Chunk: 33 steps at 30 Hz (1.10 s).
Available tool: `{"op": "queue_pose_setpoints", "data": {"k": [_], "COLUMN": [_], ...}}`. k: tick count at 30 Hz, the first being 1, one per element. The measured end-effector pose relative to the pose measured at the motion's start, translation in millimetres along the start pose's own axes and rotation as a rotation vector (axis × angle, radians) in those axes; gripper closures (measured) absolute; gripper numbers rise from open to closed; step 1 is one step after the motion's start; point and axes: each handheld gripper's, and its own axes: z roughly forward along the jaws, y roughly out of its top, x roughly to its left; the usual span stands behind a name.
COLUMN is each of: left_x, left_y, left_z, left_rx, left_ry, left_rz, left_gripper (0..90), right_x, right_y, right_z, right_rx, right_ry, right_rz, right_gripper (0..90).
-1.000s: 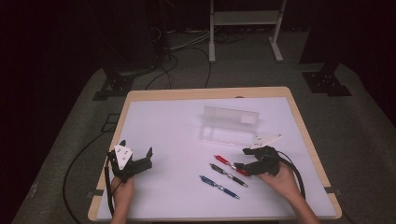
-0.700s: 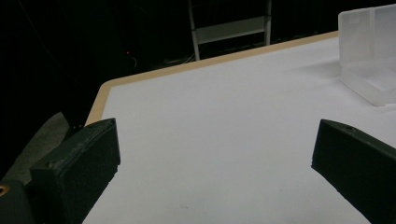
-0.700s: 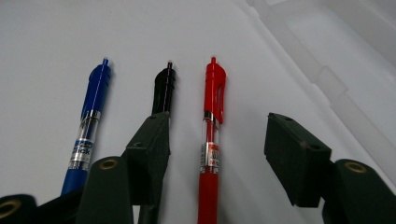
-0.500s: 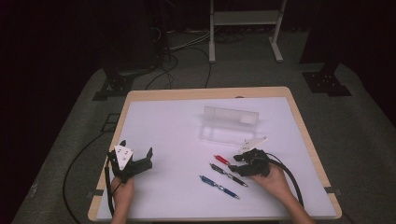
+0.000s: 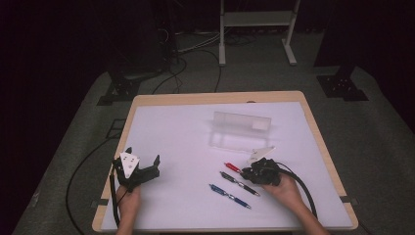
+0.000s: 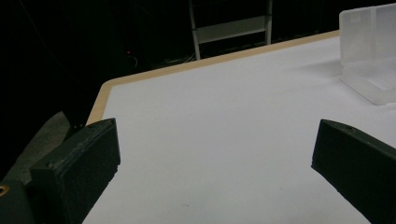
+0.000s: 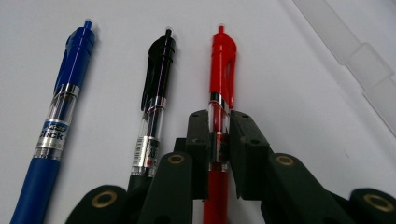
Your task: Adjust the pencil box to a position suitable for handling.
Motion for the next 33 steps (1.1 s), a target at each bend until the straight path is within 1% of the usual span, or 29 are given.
{"op": "queue_pose_setpoints", "data": {"k": [4,6,9,11,14,15,16,17,18,19,20,23,25,26,27,28,30,32,33], "left_x": [0.5,0.8,1.2,1.6,1.8,1.8,1.5,1.5,1.2,1.0,0.8,1.0,1.4,1.8,1.8,1.9,1.5,0.9,0.9], "left_y": [-0.3,-0.4,-0.5,-0.8,-0.5,-0.5,-0.3,-0.3,-0.2,-0.3,-0.3,-0.4,-0.6,-0.7,-0.7,-0.7,-0.8,-0.7,-0.7], "left_z": [-0.1,-0.5,-1.2,-1.3,-0.6,-0.6,-0.8,-0.8,-0.7,-0.6,-0.5,-0.5,-0.8,-0.7,-0.7,-0.5,0.0,0.0,0.0], "left_rx": [0.004,0.006,0.003,0.004,0.004,0.004,0.005,0.005,0.003,0.002,0.003,0.002,0.003,0.0,0.0,0.0,0.002,0.002,0.002], "left_ry": [0.005,0.009,0.009,0.012,0.013,0.013,0.008,0.008,0.008,0.008,0.006,0.006,0.005,0.004,0.004,0.003,0.003,0.002,0.002], "left_rz": [0.001,0.001,0.0,-0.002,-0.008,-0.008,-0.004,-0.004,-0.002,0.0,0.0,0.0,-0.003,-0.007,-0.007,-0.01,-0.009,-0.004,-0.004], "left_gripper": [0.4,0.3,0.3,0.3,0.3,0.3,0.4,0.3,0.3,0.3,0.4,0.4,0.3,0.4,0.3,0.4,0.3,0.4,0.3], "right_x": [-0.1,-1.1,-3.3,-7.4,-13.6,-13.6,-18.6,-18.6,-20.8,-22.9,-26.1,-29.5,-33.9,-37.4,-37.4,-42.5,-47.6,-52.6,-52.6], "right_y": [0.6,0.9,0.3,0.3,3.1,3.1,4.7,4.7,6.0,7.4,10.7,14.0,18.4,22.9,22.9,29.8,35.4,40.9,40.9], "right_z": [0.1,-0.5,-2.3,-7.3,-17.5,-17.5,-21.6,-21.6,-23.3,-24.9,-27.6,-28.8,-31.5,-34.4,-34.4,-37.5,-38.7,-39.8,-39.8], "right_rx": [0.003,0.008,0.003,-0.012,-0.04,-0.04,-0.053,-0.053,-0.054,-0.063,-0.077,-0.069,-0.073,-0.081,-0.081,-0.072,-0.07,-0.067,-0.067], "right_ry": [0.0,0.007,0.006,0.004,-0.011,-0.011,0.006,0.006,0.004,-0.002,-0.007,-0.006,-0.019,-0.016,-0.016,-0.02,-0.007,-0.013,-0.013], "right_rz": [-0.014,-0.007,-0.003,0.006,-0.002,-0.002,0.017,0.017,0.019,0.01,0.012,0.018,0.005,0.009,0.009,-0.005,-0.005,-0.011,-0.011], "right_gripper": [78.5,78.7,78.7,78.7,78.7,78.7,78.7,78.7,78.7,78.7,78.7,78.7,78.7,78.7,78.7,78.7,78.7,78.7,78.7]}}
